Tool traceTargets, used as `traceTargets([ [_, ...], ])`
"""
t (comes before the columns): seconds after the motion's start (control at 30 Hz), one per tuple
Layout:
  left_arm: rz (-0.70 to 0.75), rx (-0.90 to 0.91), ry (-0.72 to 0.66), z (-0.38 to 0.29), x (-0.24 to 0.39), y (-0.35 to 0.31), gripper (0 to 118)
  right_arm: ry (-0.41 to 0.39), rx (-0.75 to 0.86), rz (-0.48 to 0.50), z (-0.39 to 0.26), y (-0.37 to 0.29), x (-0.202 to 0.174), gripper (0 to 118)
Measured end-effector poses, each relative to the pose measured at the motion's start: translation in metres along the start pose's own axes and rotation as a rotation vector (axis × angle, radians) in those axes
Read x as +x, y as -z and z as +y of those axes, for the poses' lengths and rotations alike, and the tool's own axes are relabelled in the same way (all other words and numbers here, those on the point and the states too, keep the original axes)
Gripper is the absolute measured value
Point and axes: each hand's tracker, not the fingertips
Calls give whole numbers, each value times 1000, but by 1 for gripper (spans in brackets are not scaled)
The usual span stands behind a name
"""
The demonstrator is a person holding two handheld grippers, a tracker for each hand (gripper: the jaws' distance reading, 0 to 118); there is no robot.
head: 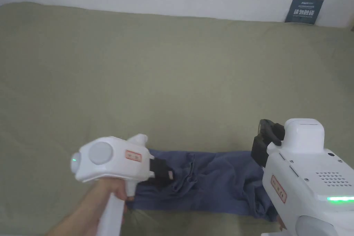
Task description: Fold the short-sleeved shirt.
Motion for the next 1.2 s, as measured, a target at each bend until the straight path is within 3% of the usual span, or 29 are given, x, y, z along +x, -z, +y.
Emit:
traceTargets([
  [0.07, 76, -21, 23, -9, 8, 34, 0, -3, 0, -4, 0, 0, 0, 7],
  [0.1, 47, 2, 15, -12, 8, 41, 0, -3, 1, -5, -1, 0, 1, 7],
  [0.17, 10, 49, -52, -8, 5, 28, 0, -5, 1, -6, 0, 1, 1, 7],
  [0.3, 51, 72, 63, -7, 5, -19, 0, -15, 4, 2, 0, 2, -5, 7],
  [0.53, 61, 185, 8, -5, -44, -135, 0, -17, 16, 29, 2, 2, -19, 7],
  [0.63, 132, 185, -55, -5, -73, -149, 0, -22, 26, 33, 3, 3, -23, 7],
  [0.77, 102, 154, -51, -3, -91, -140, 1, -19, 27, 36, 6, 7, -27, 7],
  [0.8, 114, 146, -37, -1, -92, -135, 12, -20, 25, 38, 6, 7, -27, 7],
  [0.83, 109, 150, -28, -1, -94, -131, 41, -25, 22, 39, 6, 8, -28, 7],
  [0.87, 34, 149, -36, 0, -98, -126, 85, -34, 20, 38, 5, 8, -29, 7],
  [0.9, -37, 119, -64, 2, -103, -118, 118, -46, 7, 37, 4, 9, -29, 7],
  [1.17, -329, 138, -213, 19, -119, -73, 113, -35, -11, 23, 3, 8, -25, 7],
  [1.2, -332, 121, -225, 13, -116, -66, 99, -34, -10, 21, 4, 8, -24, 7],
])
